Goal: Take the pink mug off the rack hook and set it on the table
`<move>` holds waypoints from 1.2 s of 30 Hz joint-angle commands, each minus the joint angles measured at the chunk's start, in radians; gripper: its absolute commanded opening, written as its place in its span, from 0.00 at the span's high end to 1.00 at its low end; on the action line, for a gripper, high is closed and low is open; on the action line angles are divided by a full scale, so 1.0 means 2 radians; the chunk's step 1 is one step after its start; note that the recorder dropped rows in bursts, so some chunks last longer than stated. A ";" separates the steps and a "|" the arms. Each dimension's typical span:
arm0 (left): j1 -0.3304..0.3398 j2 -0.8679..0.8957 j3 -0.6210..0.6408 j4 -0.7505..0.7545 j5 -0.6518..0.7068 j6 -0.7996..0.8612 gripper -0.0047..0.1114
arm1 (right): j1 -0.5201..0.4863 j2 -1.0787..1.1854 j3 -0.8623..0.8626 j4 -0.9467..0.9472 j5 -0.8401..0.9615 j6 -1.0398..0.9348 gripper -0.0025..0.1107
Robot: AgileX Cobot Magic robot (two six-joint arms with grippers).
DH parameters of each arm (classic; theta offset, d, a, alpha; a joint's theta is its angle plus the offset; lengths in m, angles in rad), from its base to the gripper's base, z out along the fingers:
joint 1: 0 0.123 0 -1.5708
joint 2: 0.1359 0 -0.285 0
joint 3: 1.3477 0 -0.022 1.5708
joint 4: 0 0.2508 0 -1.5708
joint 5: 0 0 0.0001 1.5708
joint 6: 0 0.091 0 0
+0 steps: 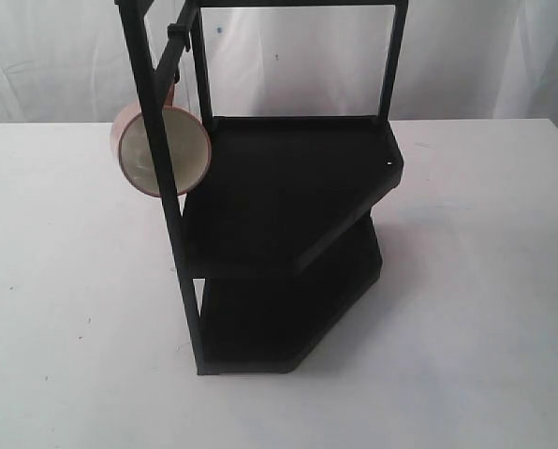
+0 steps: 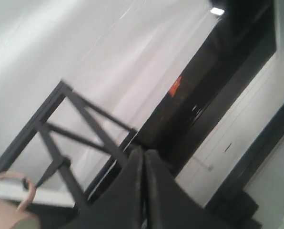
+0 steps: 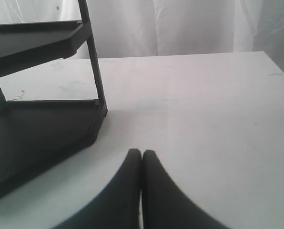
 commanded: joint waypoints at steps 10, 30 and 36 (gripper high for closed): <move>-0.074 -0.036 -0.013 -0.200 0.490 0.401 0.35 | -0.002 -0.003 0.004 -0.002 -0.006 0.002 0.98; -0.204 0.014 0.012 -0.351 0.563 0.624 0.36 | -0.002 -0.003 0.004 -0.002 -0.006 0.003 0.98; -0.204 0.056 -0.005 -0.446 0.529 0.711 0.36 | -0.002 -0.003 0.004 -0.002 -0.006 0.003 0.98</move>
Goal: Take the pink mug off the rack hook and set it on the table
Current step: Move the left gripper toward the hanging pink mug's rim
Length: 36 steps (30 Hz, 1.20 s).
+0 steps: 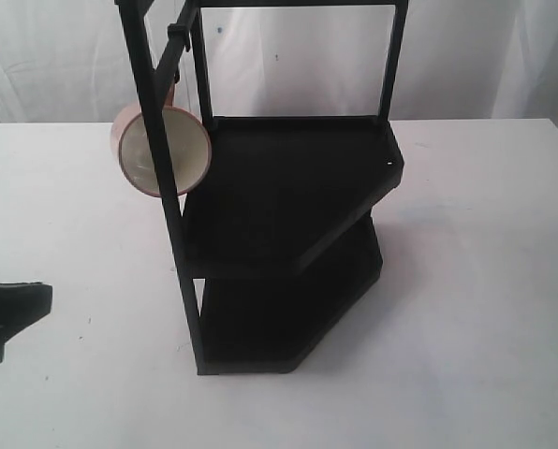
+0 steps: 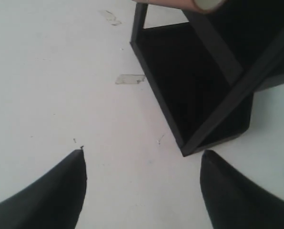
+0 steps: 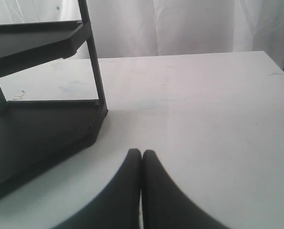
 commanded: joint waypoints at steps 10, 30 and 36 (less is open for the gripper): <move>-0.003 0.072 -0.057 -0.054 -0.125 0.070 0.36 | -0.002 -0.003 0.004 -0.002 -0.007 0.001 0.98; -0.003 0.144 -0.057 -0.054 -0.301 0.038 0.36 | -0.002 -0.003 0.004 -0.002 -0.007 0.001 0.98; -0.003 0.166 -0.061 -0.054 -0.319 0.032 0.36 | -0.002 -0.003 0.004 -0.002 -0.008 0.001 0.98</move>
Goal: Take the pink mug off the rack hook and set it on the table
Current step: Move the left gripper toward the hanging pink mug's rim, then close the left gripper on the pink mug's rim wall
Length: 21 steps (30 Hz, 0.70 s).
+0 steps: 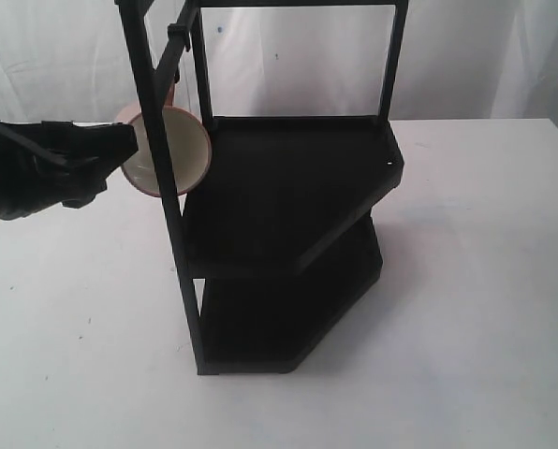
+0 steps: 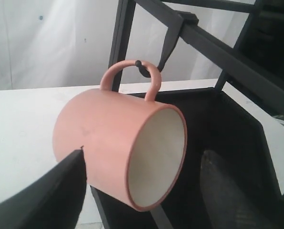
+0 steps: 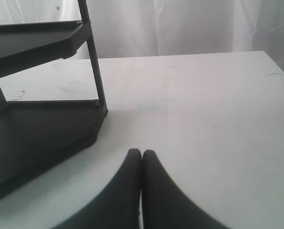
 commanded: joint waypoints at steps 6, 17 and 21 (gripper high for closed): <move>-0.003 0.043 -0.022 -0.002 -0.015 0.011 0.36 | -0.002 -0.003 0.004 -0.002 -0.008 0.000 0.98; -0.003 0.069 -0.025 -0.002 -0.021 0.035 0.36 | -0.002 -0.003 0.004 -0.002 -0.006 0.002 0.98; -0.003 0.071 -0.025 -0.002 -0.020 0.054 0.36 | -0.002 -0.003 0.004 -0.002 -0.007 0.002 0.98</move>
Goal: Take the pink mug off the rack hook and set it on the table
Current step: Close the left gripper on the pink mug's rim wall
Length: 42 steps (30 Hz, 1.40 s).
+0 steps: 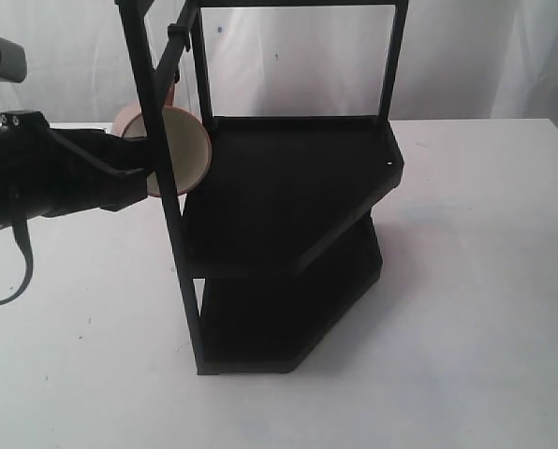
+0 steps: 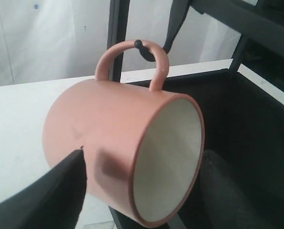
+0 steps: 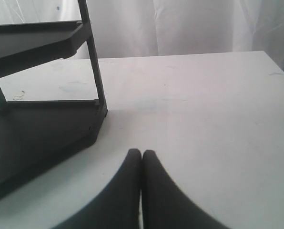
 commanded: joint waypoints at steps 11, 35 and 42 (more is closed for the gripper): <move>-0.003 -0.001 -0.002 -0.009 -0.003 0.066 0.36 | -0.002 -0.003 0.004 -0.002 -0.006 0.002 0.98; -0.003 0.007 -0.002 -0.061 -0.003 0.131 0.36 | -0.002 -0.003 0.004 -0.002 -0.006 0.002 0.98; -0.003 0.032 -0.002 -0.061 -0.034 0.124 0.36 | -0.002 -0.003 0.004 -0.002 -0.006 0.002 0.98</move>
